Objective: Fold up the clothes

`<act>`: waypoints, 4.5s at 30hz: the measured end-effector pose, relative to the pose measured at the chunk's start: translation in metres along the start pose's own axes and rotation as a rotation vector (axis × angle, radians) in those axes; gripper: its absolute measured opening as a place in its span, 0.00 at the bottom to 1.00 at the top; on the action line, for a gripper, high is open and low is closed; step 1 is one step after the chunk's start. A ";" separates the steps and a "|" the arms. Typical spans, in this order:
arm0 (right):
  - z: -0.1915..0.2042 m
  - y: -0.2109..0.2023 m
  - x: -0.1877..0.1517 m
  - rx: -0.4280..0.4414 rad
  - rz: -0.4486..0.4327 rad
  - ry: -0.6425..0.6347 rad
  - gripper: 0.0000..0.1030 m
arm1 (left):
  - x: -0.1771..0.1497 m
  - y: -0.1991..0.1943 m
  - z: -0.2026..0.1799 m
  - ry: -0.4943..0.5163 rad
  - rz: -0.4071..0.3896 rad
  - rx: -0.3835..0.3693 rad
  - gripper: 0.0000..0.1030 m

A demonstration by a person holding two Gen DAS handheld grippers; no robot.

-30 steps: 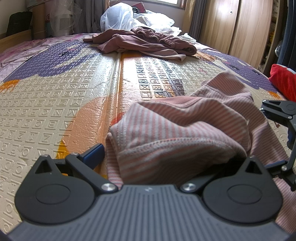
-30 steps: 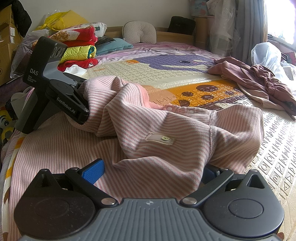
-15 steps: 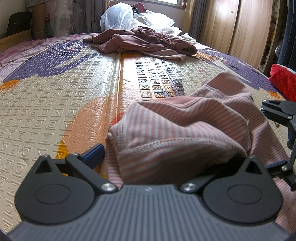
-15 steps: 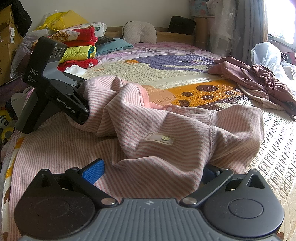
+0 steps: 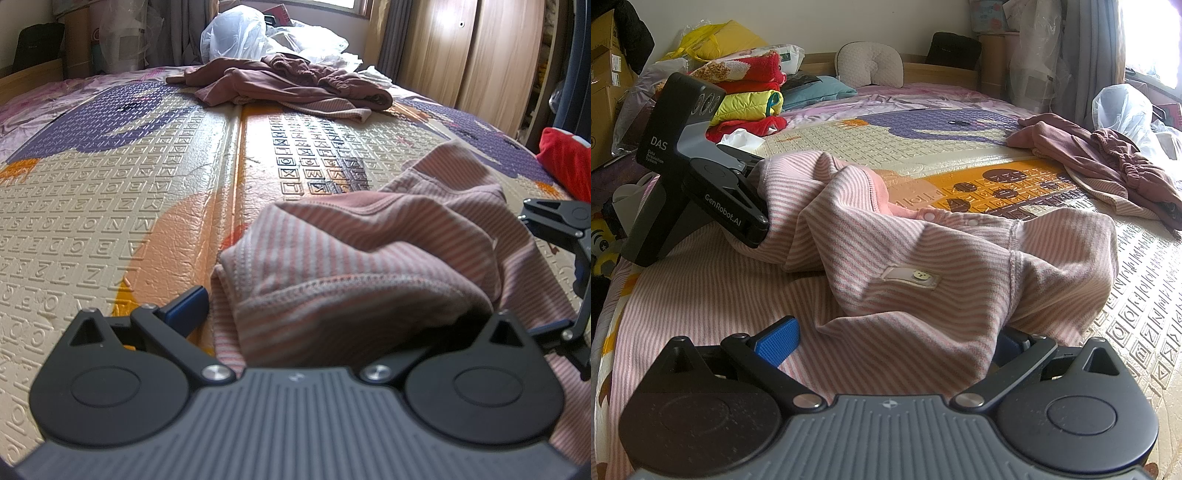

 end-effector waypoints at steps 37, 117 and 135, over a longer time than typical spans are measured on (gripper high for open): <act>0.000 0.000 -0.001 0.000 0.001 -0.001 1.00 | -0.001 0.002 -0.001 0.000 -0.005 -0.003 1.00; -0.002 0.000 0.000 0.001 0.003 0.001 1.00 | 0.000 0.001 0.001 -0.005 -0.001 -0.012 1.00; -0.001 0.000 0.000 0.001 0.003 0.001 1.00 | 0.001 0.002 0.000 -0.005 -0.001 -0.011 1.00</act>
Point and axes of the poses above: each gripper's, at about its wrist camera, not at the fingertips, and y roughly the way its jaws point, z to its left, x to its top, the point moved 9 cm from there along y, roughly the way its jaws point, and after that the axes turned 14 degrees about -y, right-handed, at the moved point
